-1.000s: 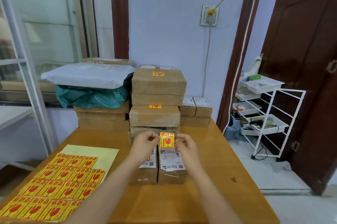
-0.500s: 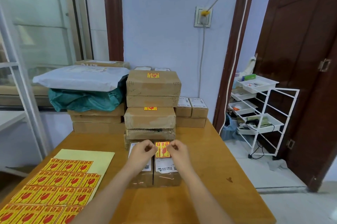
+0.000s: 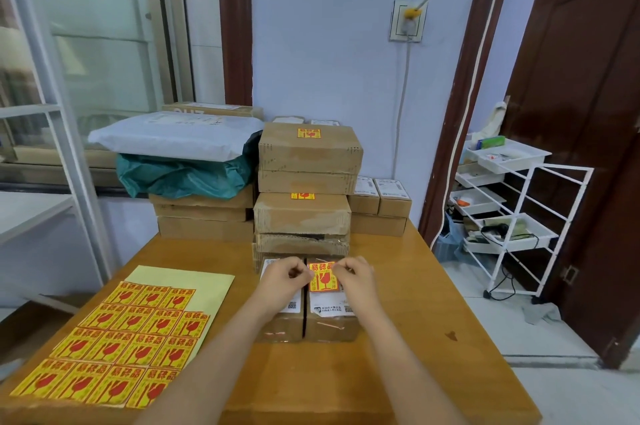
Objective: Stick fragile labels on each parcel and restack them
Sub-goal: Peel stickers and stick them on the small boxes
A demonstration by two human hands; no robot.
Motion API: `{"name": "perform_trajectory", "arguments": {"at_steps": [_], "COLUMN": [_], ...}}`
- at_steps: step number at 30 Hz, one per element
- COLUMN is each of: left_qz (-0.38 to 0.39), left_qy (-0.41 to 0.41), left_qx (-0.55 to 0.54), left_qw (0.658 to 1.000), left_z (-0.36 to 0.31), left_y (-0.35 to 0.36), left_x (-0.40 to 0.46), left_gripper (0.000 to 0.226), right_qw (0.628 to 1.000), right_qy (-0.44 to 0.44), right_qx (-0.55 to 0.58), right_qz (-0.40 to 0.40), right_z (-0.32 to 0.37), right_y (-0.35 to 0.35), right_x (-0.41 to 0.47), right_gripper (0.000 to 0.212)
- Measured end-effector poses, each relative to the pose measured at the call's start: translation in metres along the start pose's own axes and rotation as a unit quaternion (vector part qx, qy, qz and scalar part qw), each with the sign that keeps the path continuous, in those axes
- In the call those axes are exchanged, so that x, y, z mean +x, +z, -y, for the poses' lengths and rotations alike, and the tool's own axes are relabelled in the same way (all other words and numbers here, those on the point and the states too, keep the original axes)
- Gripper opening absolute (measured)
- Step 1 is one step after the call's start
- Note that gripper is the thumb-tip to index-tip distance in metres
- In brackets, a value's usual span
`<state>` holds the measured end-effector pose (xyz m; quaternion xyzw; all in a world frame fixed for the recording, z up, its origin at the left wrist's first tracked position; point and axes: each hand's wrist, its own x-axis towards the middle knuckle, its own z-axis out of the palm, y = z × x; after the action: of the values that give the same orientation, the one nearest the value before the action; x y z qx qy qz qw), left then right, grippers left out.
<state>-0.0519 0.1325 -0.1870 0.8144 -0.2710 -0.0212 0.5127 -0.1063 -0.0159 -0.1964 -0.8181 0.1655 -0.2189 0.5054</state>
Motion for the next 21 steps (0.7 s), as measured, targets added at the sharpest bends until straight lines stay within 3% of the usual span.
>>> {"name": "perform_trajectory", "arguments": {"at_steps": [7, 21], "left_qz": [0.010, 0.012], "left_qy": [0.009, 0.016], "left_qx": [0.025, 0.037], "left_qw": [1.000, 0.999], "left_z": [0.002, 0.004], "left_y": [0.002, 0.004], "left_x": [0.001, 0.001], "left_gripper": [0.020, 0.022], "right_qw": [0.999, 0.999], "right_qy": [-0.005, -0.016], "right_qx": [0.033, 0.045], "right_qz": [0.040, 0.002], "right_z": [-0.010, -0.017], "right_y": [-0.007, 0.004], "right_x": [0.003, -0.011], "right_gripper": [0.032, 0.025]}}
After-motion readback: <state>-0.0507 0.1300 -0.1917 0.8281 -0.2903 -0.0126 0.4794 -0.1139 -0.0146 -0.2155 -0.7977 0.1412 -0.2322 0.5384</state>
